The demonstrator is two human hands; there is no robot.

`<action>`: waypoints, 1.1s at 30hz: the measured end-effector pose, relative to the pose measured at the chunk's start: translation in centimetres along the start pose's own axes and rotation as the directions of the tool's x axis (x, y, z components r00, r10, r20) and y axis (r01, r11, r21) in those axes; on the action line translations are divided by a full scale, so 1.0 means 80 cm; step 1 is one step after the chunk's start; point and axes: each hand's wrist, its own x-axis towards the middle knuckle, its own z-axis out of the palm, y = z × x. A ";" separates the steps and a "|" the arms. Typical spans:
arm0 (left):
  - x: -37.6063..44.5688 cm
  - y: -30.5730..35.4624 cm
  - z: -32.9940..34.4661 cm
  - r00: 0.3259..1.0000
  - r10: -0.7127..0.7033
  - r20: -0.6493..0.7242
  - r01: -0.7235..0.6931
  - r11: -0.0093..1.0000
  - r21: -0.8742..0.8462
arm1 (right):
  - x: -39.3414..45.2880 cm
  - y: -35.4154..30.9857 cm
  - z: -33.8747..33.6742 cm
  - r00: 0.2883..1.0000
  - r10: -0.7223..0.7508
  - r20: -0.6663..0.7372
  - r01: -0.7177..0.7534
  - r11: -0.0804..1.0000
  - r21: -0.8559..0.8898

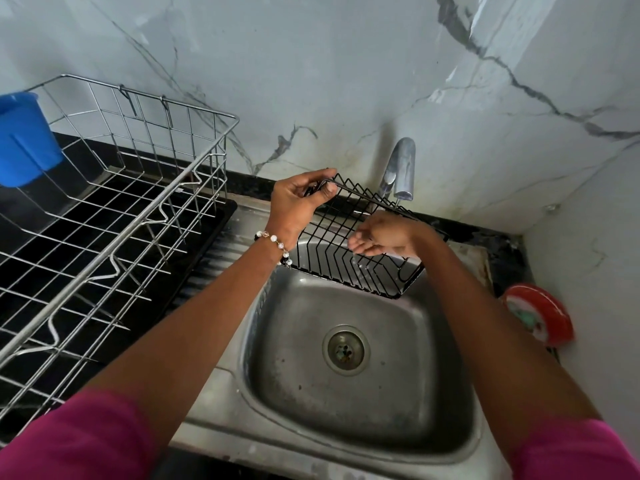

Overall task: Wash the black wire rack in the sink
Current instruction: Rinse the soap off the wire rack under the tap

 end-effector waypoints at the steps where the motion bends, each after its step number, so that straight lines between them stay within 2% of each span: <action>1: 0.000 -0.001 0.001 1.000 -0.003 0.002 0.003 1.000 0.003 | 0.000 0.001 0.002 1.000 -0.004 -0.002 0.004 1.000 0.006; 4: -0.002 -0.001 0.002 1.000 -0.010 0.003 0.010 1.000 -0.009 | 0.003 0.009 0.005 0.999 0.042 -0.022 -0.044 0.992 -0.116; 8: -0.004 0.002 0.000 1.000 -0.015 0.003 0.015 1.000 -0.007 | -0.001 0.010 0.005 0.999 0.032 -0.010 -0.032 0.999 -0.018; 11: -0.004 0.004 0.000 1.000 -0.014 -0.005 0.014 1.000 -0.015 | -0.001 0.011 0.005 0.999 0.044 -0.021 -0.045 0.998 -0.053; 15: -0.005 0.010 0.001 1.000 -0.016 -0.021 0.016 1.000 -0.015 | -0.003 0.011 0.000 0.999 0.036 -0.017 -0.035 0.997 0.067; 19: -0.006 0.013 0.002 0.999 -0.034 -0.029 0.034 0.999 -0.018 | -0.008 0.013 -0.008 0.989 0.105 -0.106 -0.115 0.988 -0.098; 23: -0.006 0.015 0.003 0.999 -0.030 -0.024 0.029 0.999 -0.021 | -0.012 0.012 -0.013 0.996 0.063 -0.067 -0.061 0.997 0.038; 26: -0.008 0.015 0.004 1.000 -0.019 -0.023 0.018 0.999 -0.040 | -0.012 0.021 -0.006 0.992 0.078 -0.099 -0.086 0.993 -0.081; 27: -0.008 0.015 0.003 1.000 -0.015 -0.022 0.014 0.999 -0.051 | -0.012 0.024 -0.003 0.993 0.079 -0.085 -0.084 0.994 -0.063; 31: -0.010 0.014 -0.001 0.999 -0.036 0.019 0.037 0.996 -0.077 | -0.023 0.014 0.001 0.999 -0.045 0.029 0.036 0.965 0.260; 33: -0.010 0.009 -0.003 0.997 -0.048 0.062 0.053 0.995 -0.079 | -0.027 0.013 0.001 0.991 -0.085 0.104 0.051 0.954 0.296</action>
